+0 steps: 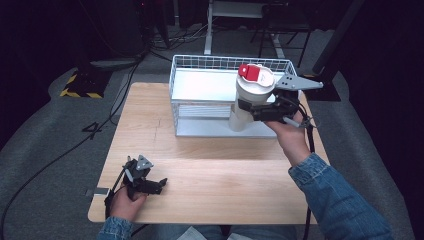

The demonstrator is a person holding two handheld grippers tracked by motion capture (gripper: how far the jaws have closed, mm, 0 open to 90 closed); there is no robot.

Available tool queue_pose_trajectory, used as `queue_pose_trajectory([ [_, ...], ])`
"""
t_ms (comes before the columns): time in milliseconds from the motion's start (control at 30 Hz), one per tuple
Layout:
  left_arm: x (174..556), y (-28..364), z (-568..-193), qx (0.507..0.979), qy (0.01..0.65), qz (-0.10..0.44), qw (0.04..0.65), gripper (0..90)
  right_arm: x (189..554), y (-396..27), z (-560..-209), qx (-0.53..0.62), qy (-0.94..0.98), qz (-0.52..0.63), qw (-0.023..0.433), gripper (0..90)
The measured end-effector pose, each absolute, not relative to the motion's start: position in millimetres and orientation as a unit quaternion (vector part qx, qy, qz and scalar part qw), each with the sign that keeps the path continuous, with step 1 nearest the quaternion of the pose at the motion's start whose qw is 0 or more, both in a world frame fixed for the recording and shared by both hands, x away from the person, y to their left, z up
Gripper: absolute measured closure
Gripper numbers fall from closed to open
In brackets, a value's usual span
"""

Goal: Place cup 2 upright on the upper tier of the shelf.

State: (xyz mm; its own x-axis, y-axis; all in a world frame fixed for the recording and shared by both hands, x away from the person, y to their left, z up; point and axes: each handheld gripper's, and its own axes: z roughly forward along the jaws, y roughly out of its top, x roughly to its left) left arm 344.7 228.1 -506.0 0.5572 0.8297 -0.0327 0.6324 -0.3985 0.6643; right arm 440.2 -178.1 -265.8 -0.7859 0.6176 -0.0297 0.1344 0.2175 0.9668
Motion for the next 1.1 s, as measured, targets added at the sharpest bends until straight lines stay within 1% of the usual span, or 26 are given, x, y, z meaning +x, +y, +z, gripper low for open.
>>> queue_pose_trajectory([
  [500, 344.6, 228.2, -505.8, 0.822, 0.444, 0.153, 0.32, 0.5, 485.8, -164.8, -252.5, 0.287, 0.732, 0.575, 0.227, 13.1],
  [1100, 344.6, 228.3, -505.7, 0.823, 0.444, 0.153, 0.319, 0.5, 530.2, -146.8, -260.2, 0.313, 0.723, 0.563, 0.249, 13.1],
])
